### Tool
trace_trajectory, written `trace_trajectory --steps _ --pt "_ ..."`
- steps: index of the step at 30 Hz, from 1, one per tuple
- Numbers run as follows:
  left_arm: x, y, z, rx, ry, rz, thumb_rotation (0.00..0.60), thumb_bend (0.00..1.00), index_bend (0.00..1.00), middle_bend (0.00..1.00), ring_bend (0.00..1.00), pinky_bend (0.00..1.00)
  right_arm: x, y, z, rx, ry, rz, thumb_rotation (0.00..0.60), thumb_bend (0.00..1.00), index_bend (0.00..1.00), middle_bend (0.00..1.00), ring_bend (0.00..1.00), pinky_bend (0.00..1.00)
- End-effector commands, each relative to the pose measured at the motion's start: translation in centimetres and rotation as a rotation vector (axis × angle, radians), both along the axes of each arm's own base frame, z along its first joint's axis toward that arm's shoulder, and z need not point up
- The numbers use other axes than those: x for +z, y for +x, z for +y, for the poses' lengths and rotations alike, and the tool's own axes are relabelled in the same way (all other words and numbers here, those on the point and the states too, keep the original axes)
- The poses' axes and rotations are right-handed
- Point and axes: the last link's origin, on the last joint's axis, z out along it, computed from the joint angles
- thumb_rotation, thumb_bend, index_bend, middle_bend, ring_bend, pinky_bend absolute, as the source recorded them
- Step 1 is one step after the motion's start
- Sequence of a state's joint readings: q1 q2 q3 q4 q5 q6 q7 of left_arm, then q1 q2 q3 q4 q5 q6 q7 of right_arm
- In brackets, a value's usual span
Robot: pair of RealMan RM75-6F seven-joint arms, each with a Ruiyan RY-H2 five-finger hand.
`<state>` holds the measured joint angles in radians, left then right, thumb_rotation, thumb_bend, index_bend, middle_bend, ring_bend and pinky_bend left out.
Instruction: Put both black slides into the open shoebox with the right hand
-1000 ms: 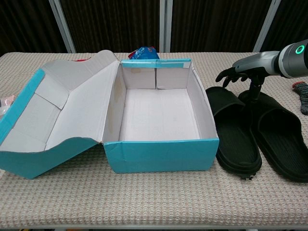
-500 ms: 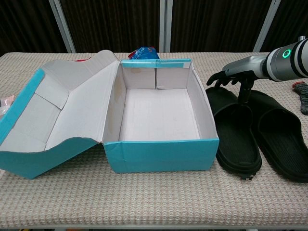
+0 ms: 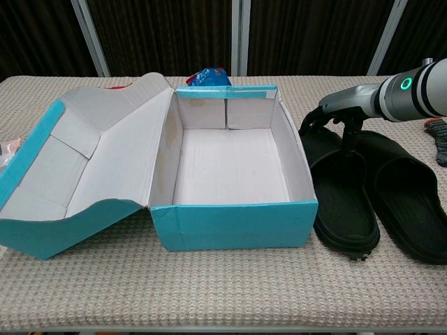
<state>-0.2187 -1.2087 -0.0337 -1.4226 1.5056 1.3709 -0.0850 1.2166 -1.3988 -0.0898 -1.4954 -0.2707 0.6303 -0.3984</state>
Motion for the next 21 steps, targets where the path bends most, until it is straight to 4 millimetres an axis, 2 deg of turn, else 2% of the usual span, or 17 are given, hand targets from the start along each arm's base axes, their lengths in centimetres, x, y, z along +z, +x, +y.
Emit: trace_trajectory --steps 1,12,16,21 --pt "0.0 0.0 0.0 0.000 -0.001 -0.001 0.600 0.12 0.24 0.23 0.12 0.19 0.0 0.0 0.0 0.002 -0.007 0.003 0.600 0.08 0.23 0.19 0.00 0.00" --pt "0.0 0.0 0.1 0.002 -0.006 -0.005 0.600 0.12 0.24 0.23 0.12 0.19 0.0 -0.2 -0.1 0.019 -0.045 0.014 0.600 0.12 0.34 0.32 0.00 0.00" --pt "-0.1 0.0 0.1 0.002 -0.009 -0.008 0.600 0.12 0.24 0.23 0.12 0.19 0.3 -0.2 -0.2 0.030 -0.064 0.011 0.600 0.14 0.41 0.37 0.04 0.00" --pt "-0.1 0.2 0.2 0.000 -0.012 -0.008 0.600 0.12 0.24 0.23 0.12 0.19 1.3 -0.1 -0.3 0.042 -0.094 -0.008 0.600 0.15 0.44 0.40 0.08 0.00"
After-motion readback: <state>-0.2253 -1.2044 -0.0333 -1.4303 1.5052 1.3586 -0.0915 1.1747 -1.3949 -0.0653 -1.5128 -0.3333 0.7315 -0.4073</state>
